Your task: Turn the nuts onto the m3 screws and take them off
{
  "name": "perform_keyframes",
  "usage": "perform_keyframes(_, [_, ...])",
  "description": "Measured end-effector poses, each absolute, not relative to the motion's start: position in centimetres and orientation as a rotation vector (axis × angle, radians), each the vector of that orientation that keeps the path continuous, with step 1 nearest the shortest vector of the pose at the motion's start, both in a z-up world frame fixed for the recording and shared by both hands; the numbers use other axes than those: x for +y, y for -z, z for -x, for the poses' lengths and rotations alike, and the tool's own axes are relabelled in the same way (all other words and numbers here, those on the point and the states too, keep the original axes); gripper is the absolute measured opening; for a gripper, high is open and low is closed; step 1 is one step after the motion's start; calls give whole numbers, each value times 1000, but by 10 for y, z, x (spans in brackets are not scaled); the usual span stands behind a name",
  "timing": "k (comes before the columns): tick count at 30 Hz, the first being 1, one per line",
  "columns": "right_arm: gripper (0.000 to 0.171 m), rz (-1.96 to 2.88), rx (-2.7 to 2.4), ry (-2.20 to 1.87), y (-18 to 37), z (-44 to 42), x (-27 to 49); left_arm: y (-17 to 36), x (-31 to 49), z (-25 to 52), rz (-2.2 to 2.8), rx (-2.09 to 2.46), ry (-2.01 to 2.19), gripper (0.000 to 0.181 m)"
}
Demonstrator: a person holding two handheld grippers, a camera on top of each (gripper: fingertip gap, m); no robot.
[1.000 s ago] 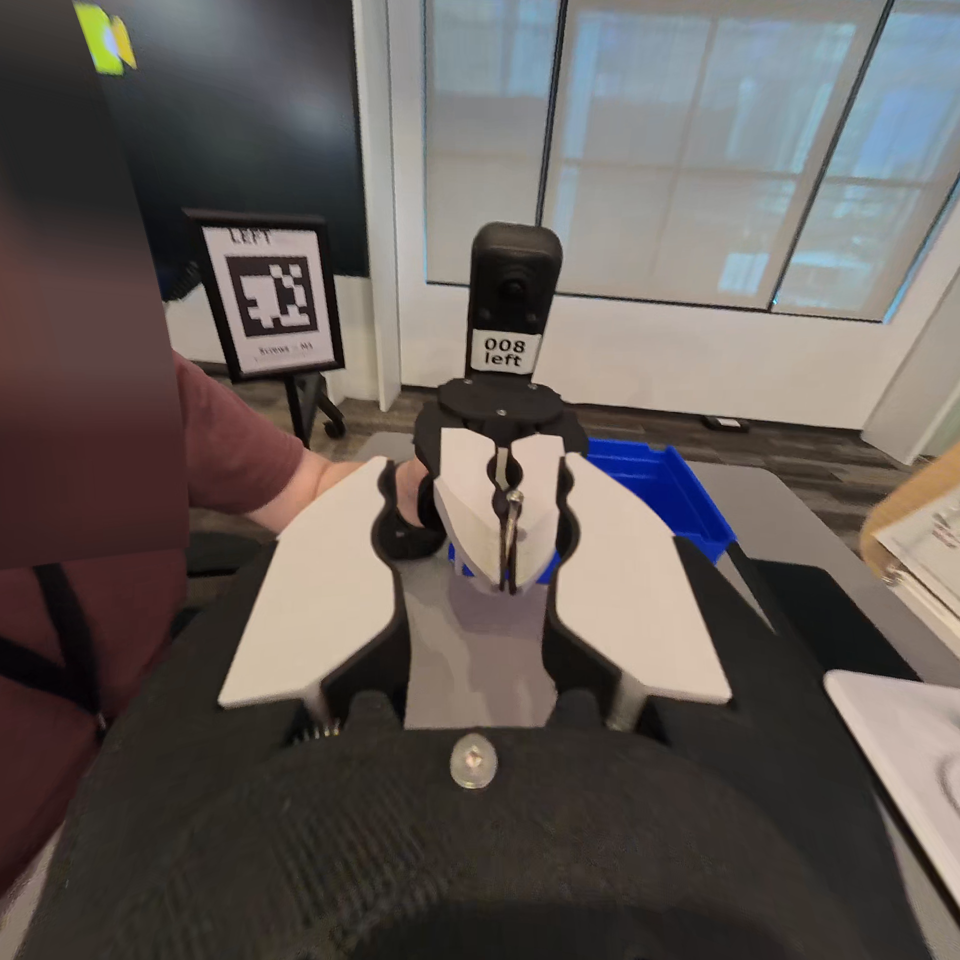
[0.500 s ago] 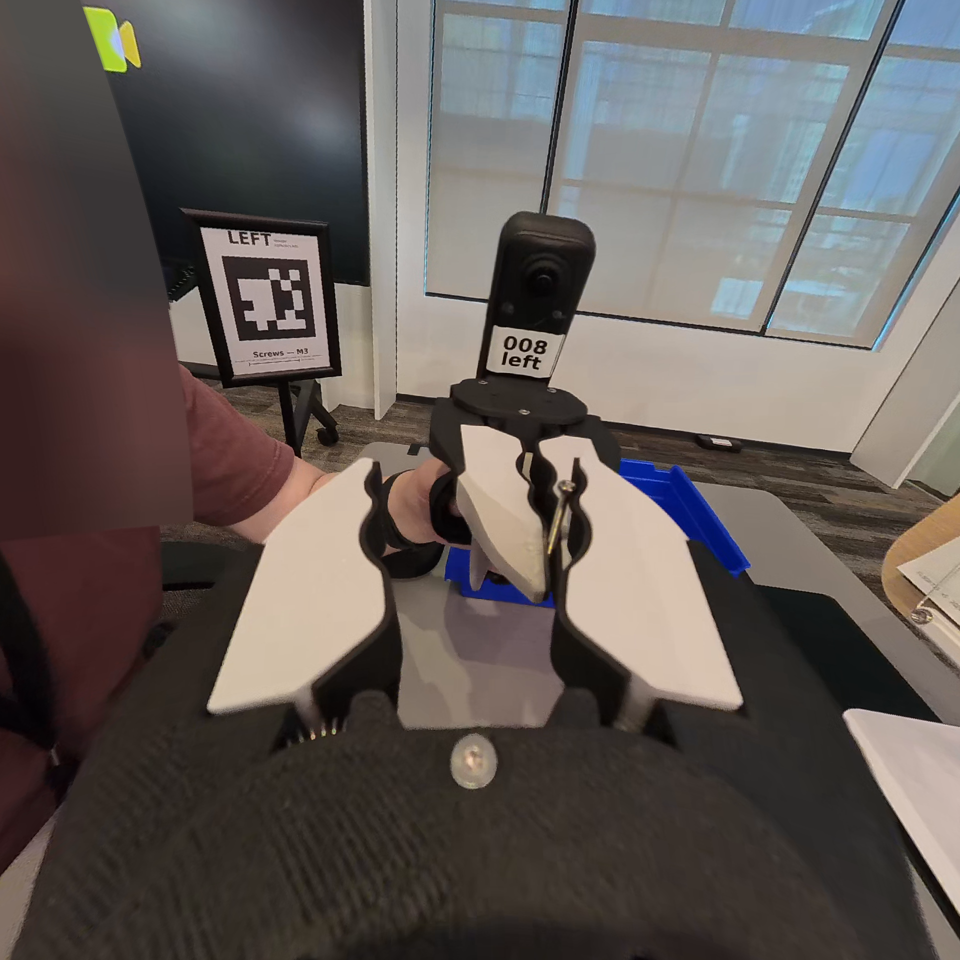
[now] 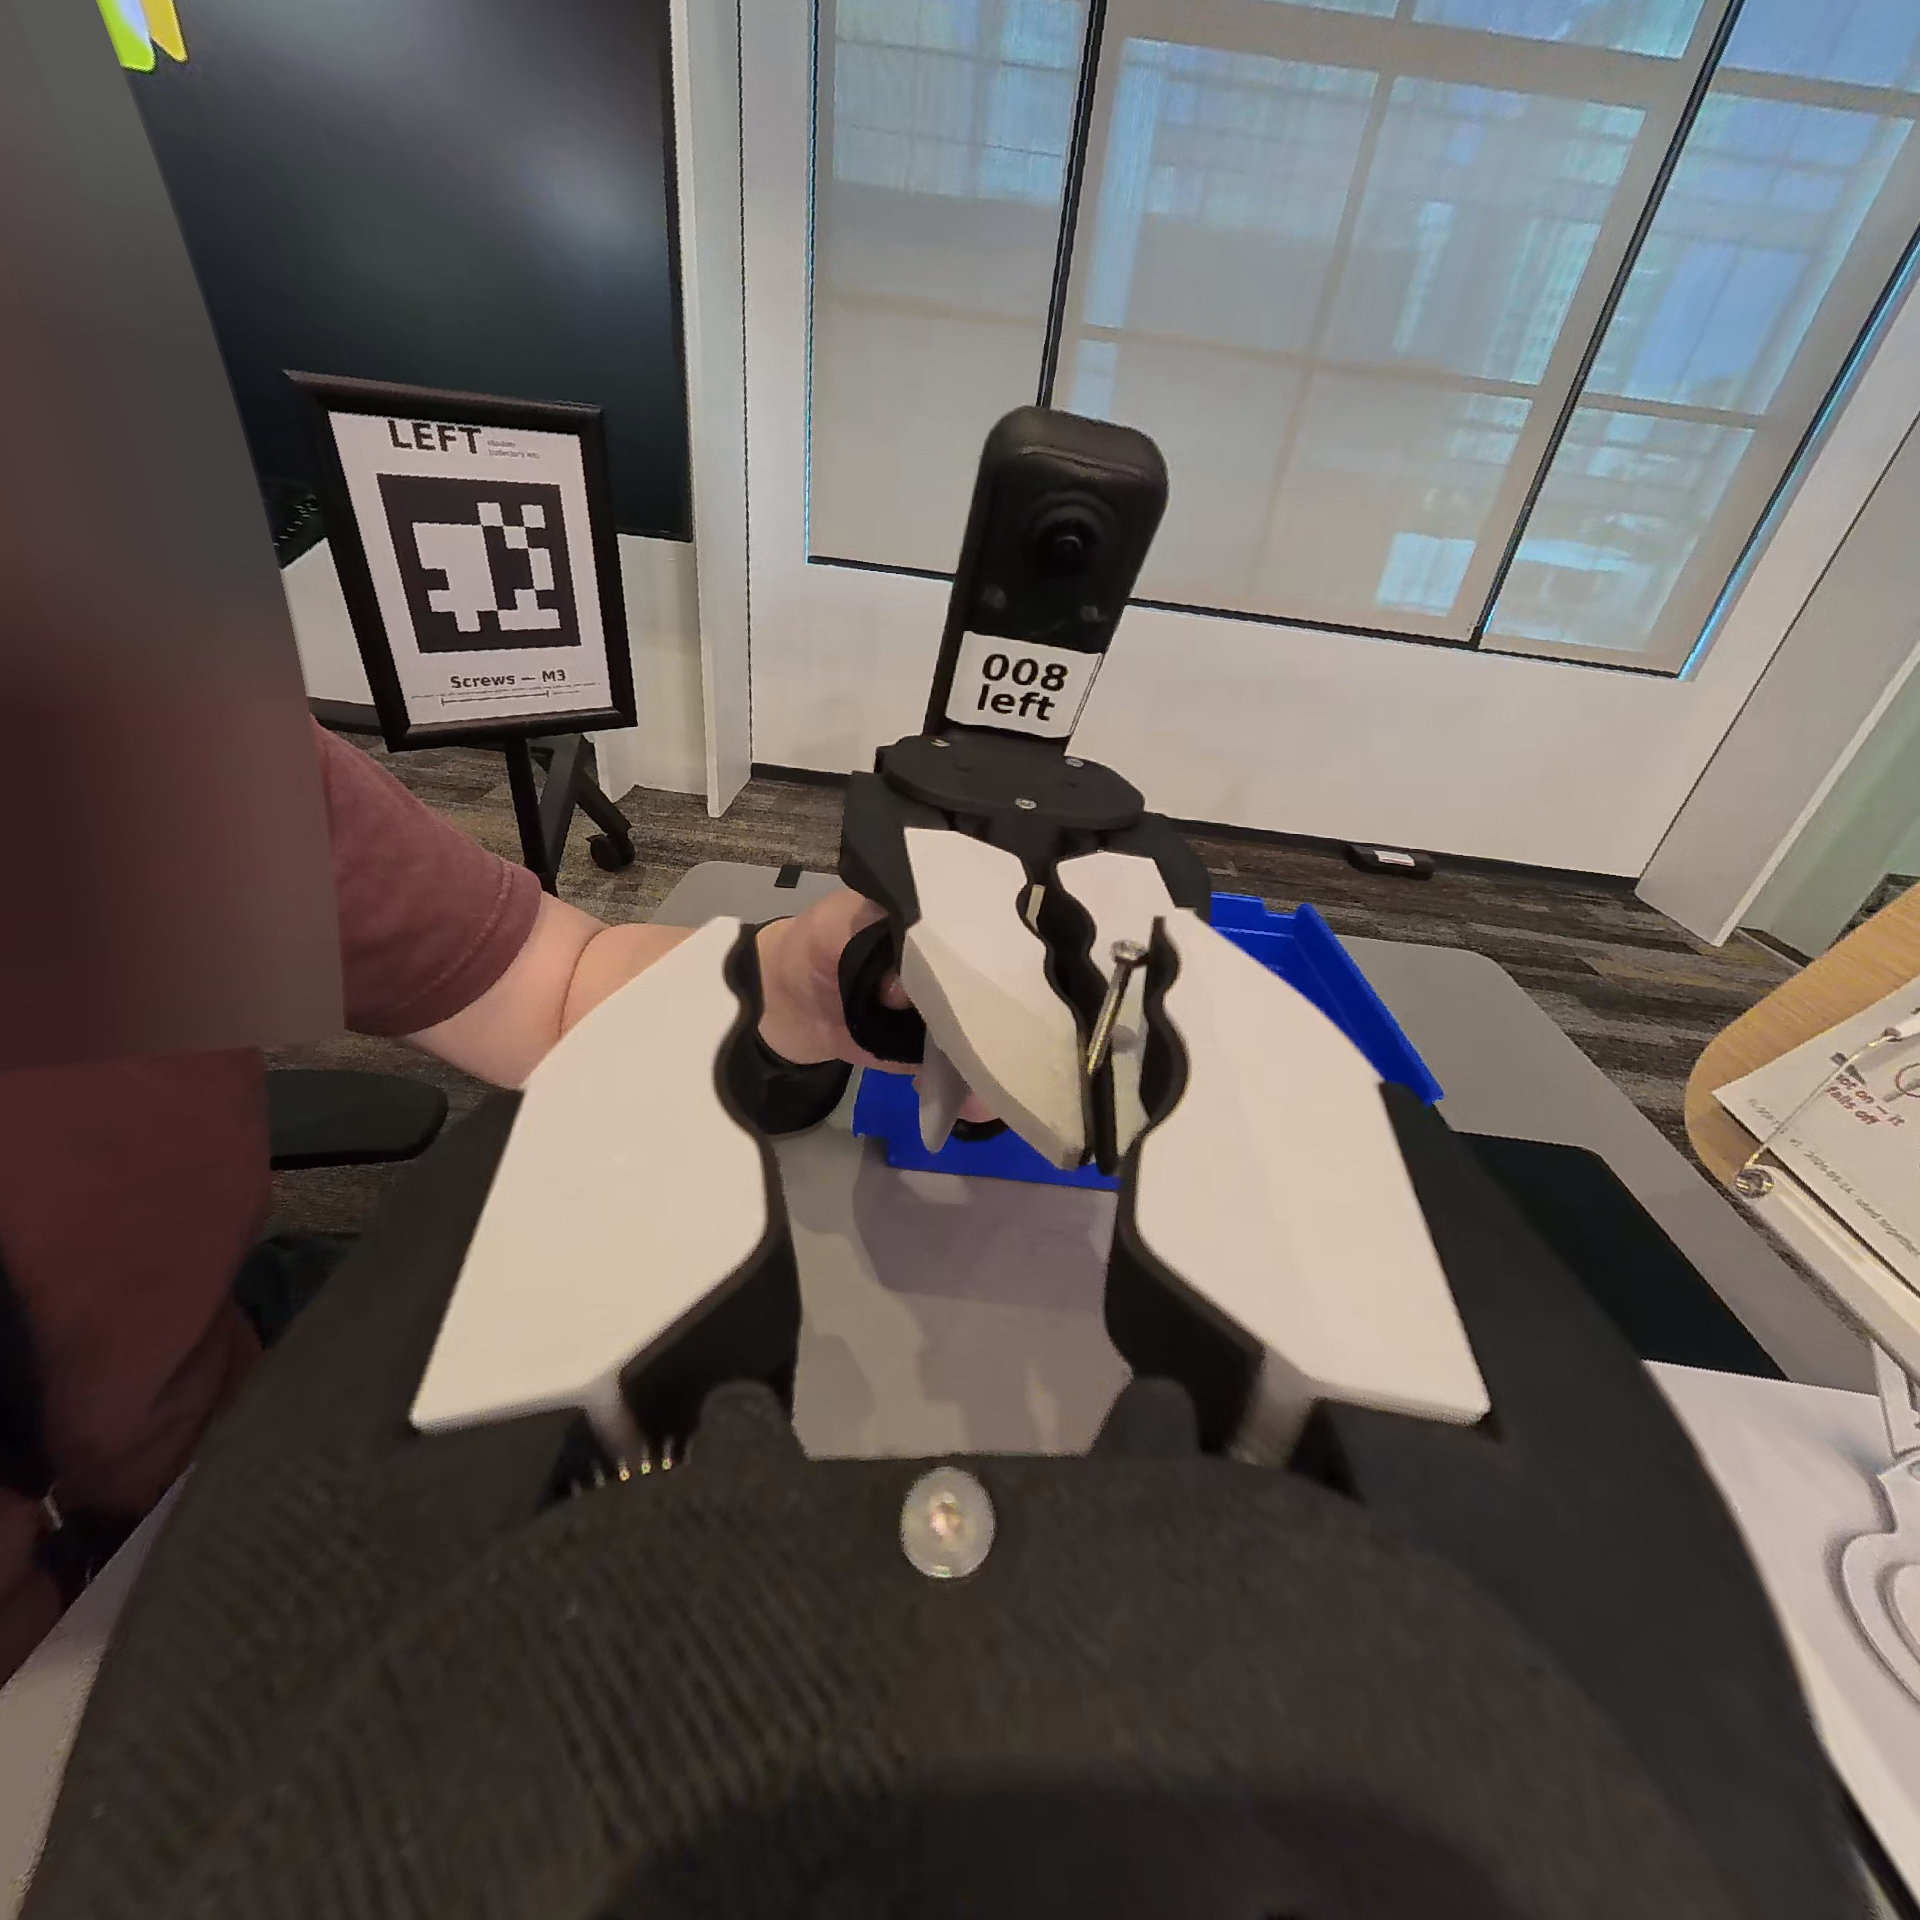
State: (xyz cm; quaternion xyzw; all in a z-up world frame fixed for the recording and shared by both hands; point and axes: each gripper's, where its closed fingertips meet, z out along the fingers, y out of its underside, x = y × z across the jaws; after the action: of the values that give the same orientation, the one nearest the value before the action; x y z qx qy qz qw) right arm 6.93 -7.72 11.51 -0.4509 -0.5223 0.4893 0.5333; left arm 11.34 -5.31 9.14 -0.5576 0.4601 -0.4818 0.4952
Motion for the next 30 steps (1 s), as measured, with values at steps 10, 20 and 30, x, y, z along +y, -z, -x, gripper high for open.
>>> perform_keyframes(10, [72,1074,-1245,-1194,-115,-66,-80,-89,-62,-120,1329,1165,1170,2])
perform_keyframes(20, [75,1075,-1253,-1184,-114,-63,-82,-91,-55,-116,1346,1121,1162,2])
perform_keyframes(30, [77,1095,-1245,-1143,-114,-71,-74,-94,-44,-107,1363,1073,1150,2])
